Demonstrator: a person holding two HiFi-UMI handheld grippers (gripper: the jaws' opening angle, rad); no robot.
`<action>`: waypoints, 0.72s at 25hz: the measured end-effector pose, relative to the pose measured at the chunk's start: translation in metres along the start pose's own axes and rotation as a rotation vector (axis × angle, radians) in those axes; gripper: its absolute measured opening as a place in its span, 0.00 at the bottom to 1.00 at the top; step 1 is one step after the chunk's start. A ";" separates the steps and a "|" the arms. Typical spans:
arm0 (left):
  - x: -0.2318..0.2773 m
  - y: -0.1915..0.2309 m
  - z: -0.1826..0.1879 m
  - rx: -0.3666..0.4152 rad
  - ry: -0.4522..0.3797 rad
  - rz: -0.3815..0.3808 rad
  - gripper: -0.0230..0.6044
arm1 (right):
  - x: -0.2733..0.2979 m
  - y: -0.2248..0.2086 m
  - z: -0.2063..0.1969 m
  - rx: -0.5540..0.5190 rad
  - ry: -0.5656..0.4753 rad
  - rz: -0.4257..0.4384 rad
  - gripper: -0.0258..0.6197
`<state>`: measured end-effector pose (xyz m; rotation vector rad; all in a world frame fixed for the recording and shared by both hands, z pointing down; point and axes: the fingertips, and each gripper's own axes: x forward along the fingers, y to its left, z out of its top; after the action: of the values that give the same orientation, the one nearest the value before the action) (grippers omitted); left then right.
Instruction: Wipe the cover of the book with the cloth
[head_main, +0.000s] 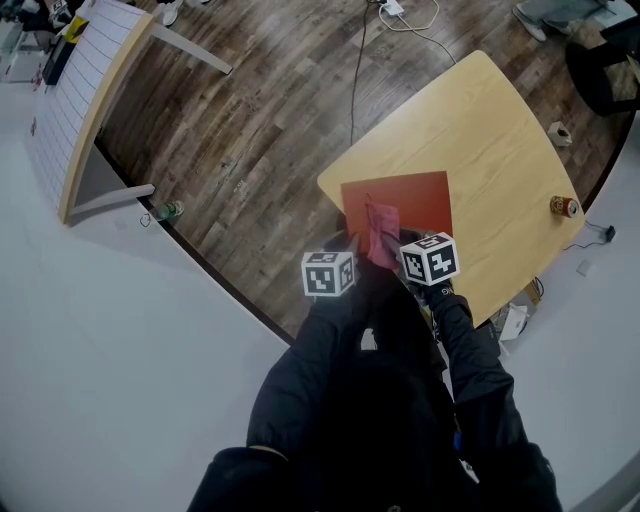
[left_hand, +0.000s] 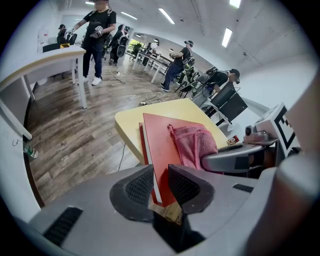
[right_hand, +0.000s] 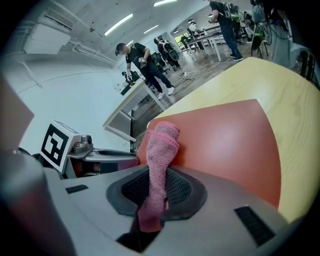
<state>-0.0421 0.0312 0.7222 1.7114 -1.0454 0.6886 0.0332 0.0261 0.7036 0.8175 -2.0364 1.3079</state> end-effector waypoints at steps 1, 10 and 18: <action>0.000 0.000 0.000 0.000 0.001 0.001 0.21 | -0.003 -0.004 0.000 0.006 -0.003 -0.005 0.16; 0.000 -0.001 0.001 0.004 -0.004 0.007 0.21 | -0.024 -0.031 -0.003 0.031 -0.023 -0.046 0.16; -0.001 -0.001 0.001 0.008 -0.002 0.016 0.21 | -0.043 -0.053 -0.007 0.039 -0.038 -0.088 0.16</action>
<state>-0.0419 0.0309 0.7212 1.7128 -1.0598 0.7020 0.1020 0.0226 0.7042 0.9457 -1.9861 1.2955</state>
